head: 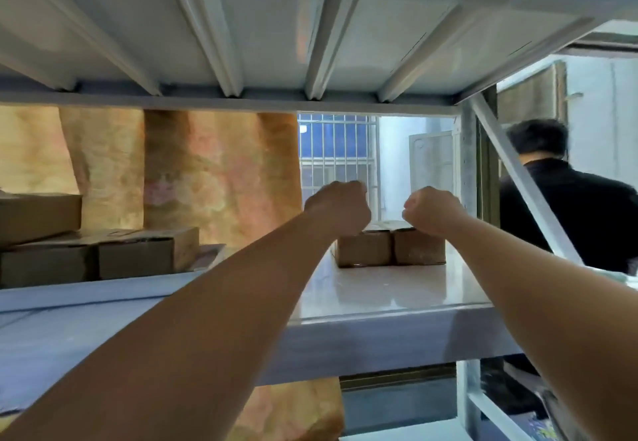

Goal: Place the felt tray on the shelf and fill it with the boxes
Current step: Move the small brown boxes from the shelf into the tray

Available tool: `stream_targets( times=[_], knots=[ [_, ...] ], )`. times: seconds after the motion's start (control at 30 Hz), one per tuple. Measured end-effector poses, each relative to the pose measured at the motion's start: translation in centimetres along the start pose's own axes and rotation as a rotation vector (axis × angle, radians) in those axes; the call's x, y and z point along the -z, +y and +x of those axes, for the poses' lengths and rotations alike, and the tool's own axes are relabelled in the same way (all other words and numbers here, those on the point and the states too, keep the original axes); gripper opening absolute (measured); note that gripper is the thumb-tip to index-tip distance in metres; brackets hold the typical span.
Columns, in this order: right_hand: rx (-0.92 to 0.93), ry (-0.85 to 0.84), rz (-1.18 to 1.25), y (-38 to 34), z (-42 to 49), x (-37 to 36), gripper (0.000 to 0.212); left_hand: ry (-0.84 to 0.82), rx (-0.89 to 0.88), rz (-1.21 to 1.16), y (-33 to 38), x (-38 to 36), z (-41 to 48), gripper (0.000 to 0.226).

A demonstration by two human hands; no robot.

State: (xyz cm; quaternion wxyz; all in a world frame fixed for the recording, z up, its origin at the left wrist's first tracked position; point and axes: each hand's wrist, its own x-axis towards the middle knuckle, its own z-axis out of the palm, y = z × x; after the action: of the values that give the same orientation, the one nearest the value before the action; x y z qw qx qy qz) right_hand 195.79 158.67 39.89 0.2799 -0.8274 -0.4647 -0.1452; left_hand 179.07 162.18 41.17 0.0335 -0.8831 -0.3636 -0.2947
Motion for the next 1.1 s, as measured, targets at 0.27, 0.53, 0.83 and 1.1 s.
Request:
stream_targets(
  times=[0.27, 0.53, 0.83, 1.1],
  knots=[
    [0.151, -0.139, 0.030, 0.0, 2.0, -0.9, 0.035, -0.255, 0.145, 0.094, 1.5, -4.2, 3.4, 0.045],
    [0.151, -0.286, -0.037, -0.8, 2.7, -1.2, 0.038, -0.433, 0.168, 0.071, 3.1, -3.1, 2.7, 0.059],
    [0.075, -0.380, -0.026, -0.3, 2.3, 0.0, 0.043, -0.485, 0.263, -0.032, 4.2, -2.1, 2.7, 0.052],
    [0.076, -0.528, 0.112, 0.7, 2.8, -0.4, 0.056, -0.441, 0.318, -0.096, 3.5, -3.4, 2.5, 0.056]
  ],
)
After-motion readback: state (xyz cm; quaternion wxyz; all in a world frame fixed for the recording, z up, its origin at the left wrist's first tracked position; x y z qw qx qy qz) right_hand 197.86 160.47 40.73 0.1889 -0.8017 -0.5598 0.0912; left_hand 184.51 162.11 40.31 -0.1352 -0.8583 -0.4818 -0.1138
